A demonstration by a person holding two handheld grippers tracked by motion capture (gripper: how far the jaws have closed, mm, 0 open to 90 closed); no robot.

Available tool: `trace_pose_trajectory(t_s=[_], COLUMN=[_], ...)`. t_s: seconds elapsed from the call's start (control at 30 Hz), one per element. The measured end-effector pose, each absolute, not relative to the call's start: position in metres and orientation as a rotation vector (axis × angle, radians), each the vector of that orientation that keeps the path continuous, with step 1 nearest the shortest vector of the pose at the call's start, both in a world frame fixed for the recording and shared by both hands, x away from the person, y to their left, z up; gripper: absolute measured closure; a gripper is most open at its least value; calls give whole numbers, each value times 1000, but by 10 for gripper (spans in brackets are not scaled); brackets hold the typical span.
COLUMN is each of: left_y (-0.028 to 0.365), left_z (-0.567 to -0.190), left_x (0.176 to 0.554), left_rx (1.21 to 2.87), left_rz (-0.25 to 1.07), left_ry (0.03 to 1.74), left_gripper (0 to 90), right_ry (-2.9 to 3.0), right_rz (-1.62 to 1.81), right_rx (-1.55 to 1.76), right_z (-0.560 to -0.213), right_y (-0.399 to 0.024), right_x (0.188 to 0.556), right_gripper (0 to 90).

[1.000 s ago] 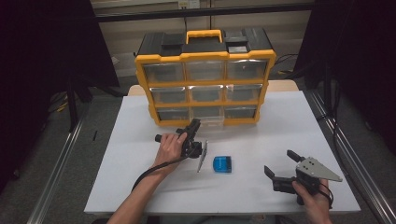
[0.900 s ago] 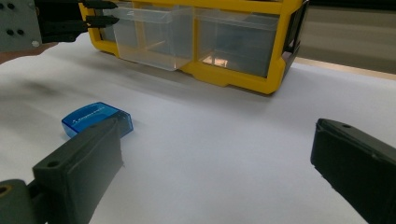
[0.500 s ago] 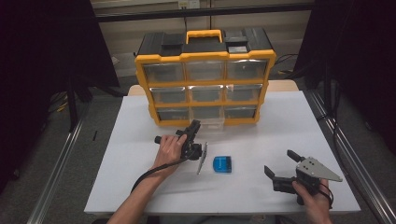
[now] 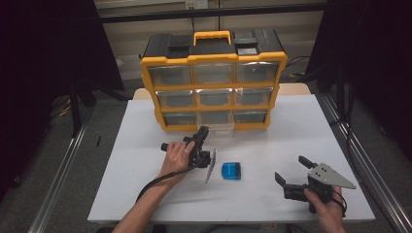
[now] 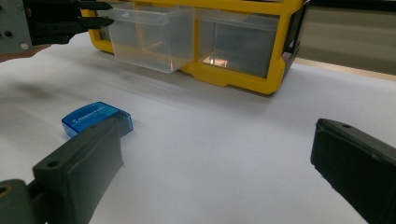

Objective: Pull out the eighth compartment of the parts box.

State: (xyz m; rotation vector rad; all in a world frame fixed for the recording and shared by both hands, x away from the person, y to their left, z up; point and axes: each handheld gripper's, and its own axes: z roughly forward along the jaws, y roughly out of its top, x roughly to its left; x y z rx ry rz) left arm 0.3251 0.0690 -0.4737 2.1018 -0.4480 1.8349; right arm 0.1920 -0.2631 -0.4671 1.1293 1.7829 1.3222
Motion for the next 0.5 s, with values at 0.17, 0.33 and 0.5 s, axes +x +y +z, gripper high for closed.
trace_pose_trajectory(t_s=[0.17, 0.33, 0.5], left_y=[71, 71, 71], left_z=[-474, -475, -475], left_x=[323, 323, 321], left_rx=[2109, 2096, 2092], left_rz=[1829, 1819, 1819], left_ry=[-445, -429, -439], left_gripper=[788, 787, 787], right_ry=[1779, 1784, 1778], right_rz=[1321, 1322, 1321], right_rx=[1132, 1132, 1133], right_z=[-467, -467, -467], right_y=[-263, -262, -263], right_x=[192, 192, 192], right_gripper=[19, 19, 19])
